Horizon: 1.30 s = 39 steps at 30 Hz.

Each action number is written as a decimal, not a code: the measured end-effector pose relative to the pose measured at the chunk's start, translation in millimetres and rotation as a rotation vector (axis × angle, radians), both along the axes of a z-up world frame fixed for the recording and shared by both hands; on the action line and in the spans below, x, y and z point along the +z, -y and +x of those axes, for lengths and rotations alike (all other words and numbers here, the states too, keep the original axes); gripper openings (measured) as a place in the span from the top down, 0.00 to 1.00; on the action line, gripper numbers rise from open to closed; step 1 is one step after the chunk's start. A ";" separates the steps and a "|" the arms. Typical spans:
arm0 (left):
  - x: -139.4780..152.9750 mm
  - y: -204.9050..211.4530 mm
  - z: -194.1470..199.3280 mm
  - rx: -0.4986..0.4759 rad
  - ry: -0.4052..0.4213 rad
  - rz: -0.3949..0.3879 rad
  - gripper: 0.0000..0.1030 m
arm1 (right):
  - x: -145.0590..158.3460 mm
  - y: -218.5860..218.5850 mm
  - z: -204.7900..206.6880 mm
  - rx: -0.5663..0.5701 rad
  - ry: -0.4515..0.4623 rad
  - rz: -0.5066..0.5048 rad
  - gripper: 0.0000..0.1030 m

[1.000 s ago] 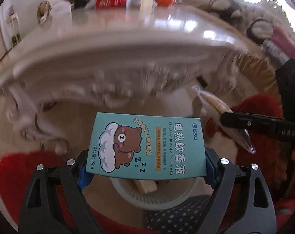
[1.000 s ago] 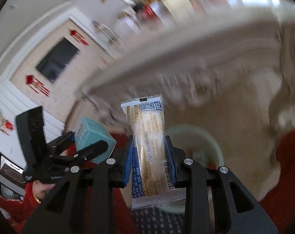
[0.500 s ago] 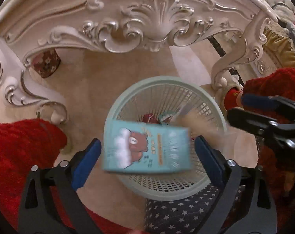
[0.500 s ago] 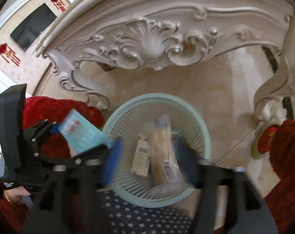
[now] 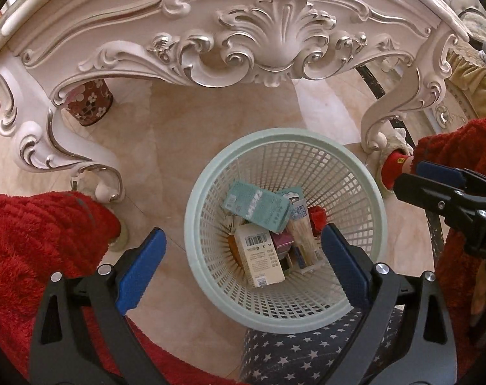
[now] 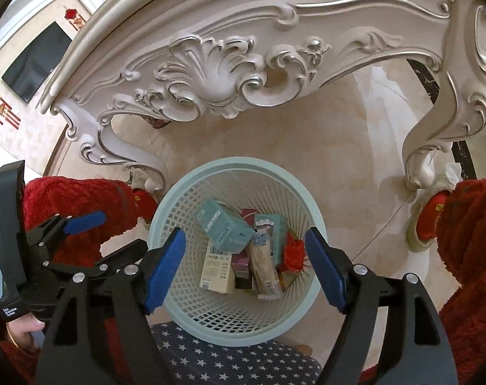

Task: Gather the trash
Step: 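Carry both items over the wastebasket and open both tools to drop them, then move both tools back over the table toward the red box and cream box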

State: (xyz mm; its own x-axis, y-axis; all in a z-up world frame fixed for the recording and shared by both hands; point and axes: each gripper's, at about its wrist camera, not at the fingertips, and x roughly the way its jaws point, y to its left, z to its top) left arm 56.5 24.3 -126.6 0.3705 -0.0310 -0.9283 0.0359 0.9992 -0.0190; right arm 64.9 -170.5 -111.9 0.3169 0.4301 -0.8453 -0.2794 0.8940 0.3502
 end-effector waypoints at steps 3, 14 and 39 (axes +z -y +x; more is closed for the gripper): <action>0.0 0.1 -0.5 0.001 0.000 0.000 0.08 | 0.2 0.8 0.2 -0.008 -0.001 0.008 0.29; -1.7 -1.6 10.9 0.031 -0.021 -0.035 0.08 | 2.0 25.0 -4.2 -0.087 -0.021 0.079 0.29; 41.7 14.1 -14.8 -0.022 0.183 0.034 0.08 | 55.1 43.3 -28.5 -0.161 0.222 0.181 0.29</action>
State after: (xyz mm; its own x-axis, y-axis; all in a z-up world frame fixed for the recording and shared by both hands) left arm 41.8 10.3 -85.0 0.5328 -0.0107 -0.8462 0.0574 0.9981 0.0236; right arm 36.4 -213.9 -56.8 0.5608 0.4967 -0.6624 -0.2268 0.8616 0.4541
